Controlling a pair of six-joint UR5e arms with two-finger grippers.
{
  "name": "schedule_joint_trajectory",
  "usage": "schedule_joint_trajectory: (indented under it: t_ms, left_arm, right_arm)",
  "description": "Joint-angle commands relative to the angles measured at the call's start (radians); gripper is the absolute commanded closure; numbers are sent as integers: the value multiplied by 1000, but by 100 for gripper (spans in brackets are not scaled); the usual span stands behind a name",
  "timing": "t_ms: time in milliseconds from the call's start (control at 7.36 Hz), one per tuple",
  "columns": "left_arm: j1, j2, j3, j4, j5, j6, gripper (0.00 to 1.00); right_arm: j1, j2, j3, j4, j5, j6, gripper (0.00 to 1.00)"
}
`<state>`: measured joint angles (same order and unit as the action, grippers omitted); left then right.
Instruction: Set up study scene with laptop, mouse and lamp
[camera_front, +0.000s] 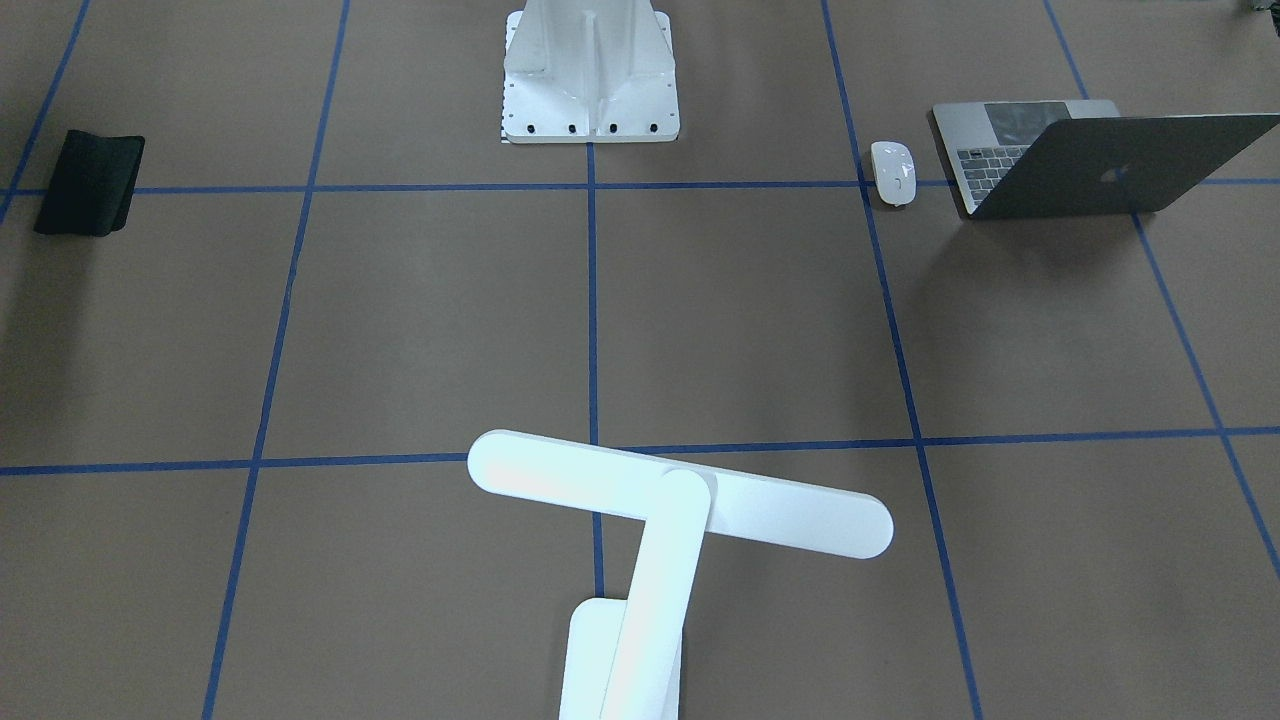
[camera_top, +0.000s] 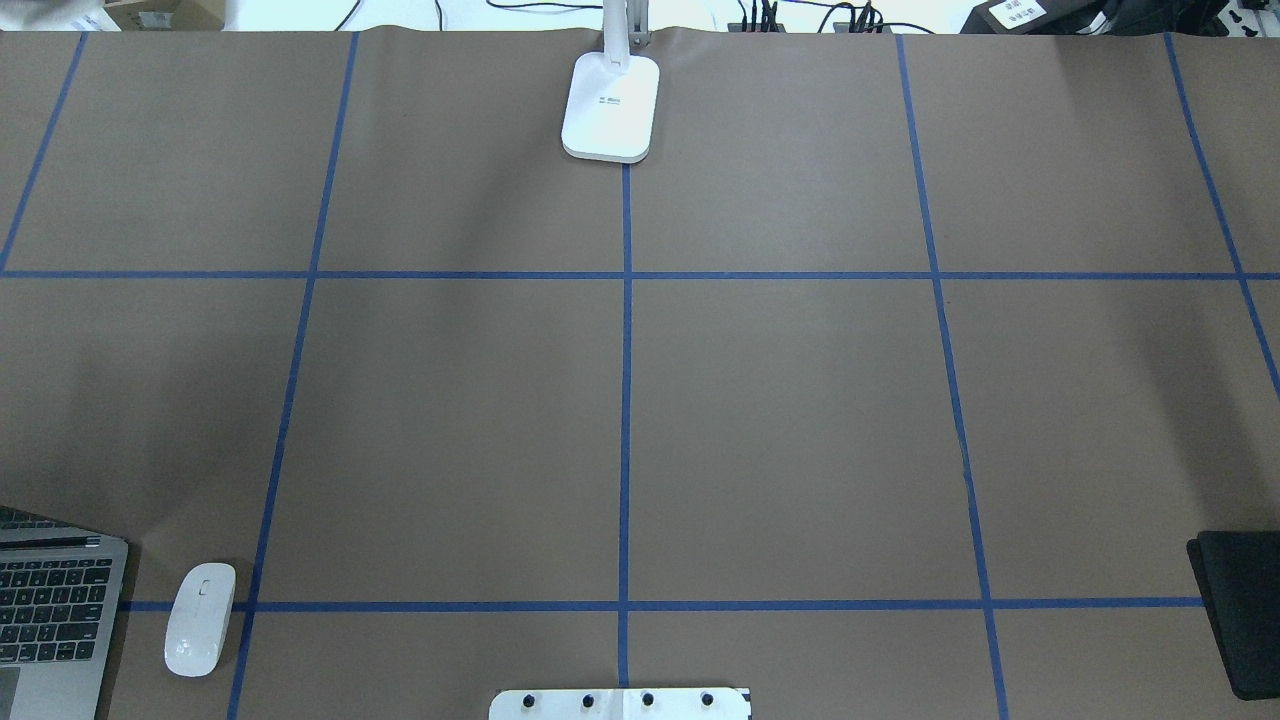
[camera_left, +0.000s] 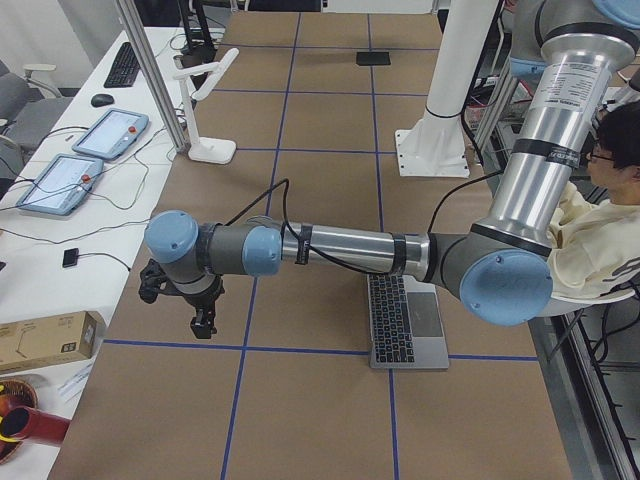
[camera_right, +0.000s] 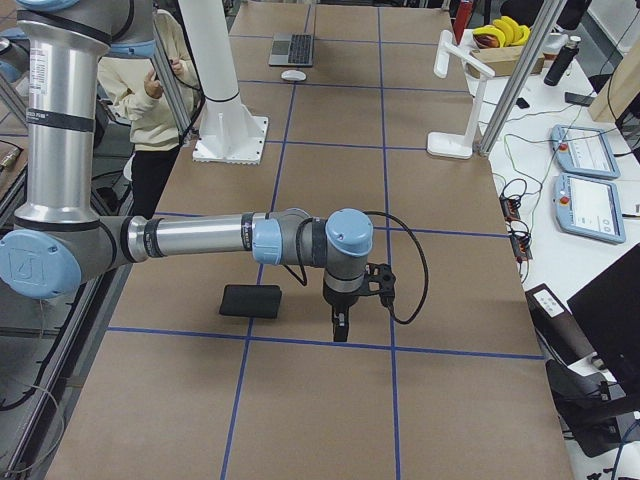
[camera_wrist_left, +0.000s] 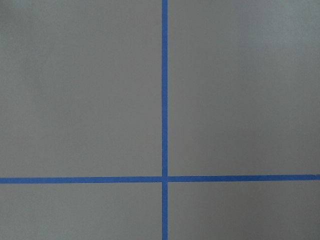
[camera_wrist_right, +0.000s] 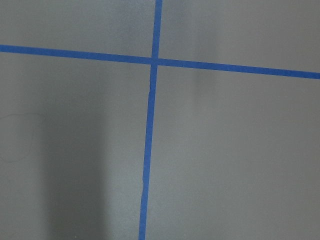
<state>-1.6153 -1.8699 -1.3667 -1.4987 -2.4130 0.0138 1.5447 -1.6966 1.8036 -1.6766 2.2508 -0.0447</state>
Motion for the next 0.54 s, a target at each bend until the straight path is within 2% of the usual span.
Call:
schedule_joint_trajectory:
  t_ms: [0,136,408]
  left_arm:
    - [0,9,-8,0,0,-2,1]
    - [2,55,-56,12,2,-43,1]
    - [8,186,-231,40,3,-321,1]
  right_arm:
    - [0,6,3,0,4,6,0]
    - [0,17,0,0,1,-3,0]
    - [-2,11,6,0,1,17,0]
